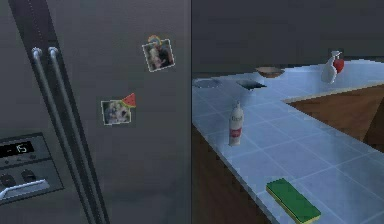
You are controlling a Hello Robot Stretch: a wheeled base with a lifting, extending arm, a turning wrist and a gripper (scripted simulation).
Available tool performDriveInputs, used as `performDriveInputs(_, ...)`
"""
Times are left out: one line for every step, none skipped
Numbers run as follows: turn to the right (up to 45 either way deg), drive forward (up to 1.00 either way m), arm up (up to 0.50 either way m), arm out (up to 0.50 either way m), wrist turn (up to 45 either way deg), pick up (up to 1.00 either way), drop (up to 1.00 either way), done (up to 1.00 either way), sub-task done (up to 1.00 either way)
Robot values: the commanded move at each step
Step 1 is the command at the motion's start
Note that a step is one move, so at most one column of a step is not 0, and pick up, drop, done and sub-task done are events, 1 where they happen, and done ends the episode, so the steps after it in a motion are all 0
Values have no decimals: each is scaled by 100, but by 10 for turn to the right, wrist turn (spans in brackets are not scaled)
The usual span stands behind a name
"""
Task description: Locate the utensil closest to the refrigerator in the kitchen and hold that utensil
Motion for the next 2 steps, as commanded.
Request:
performDriveInputs(0, 0, 10, 0, 0, 0, 0, 0, 0)
performDriveInputs(0, 0, 0, 0, 0, 0, 0, 100, 0)
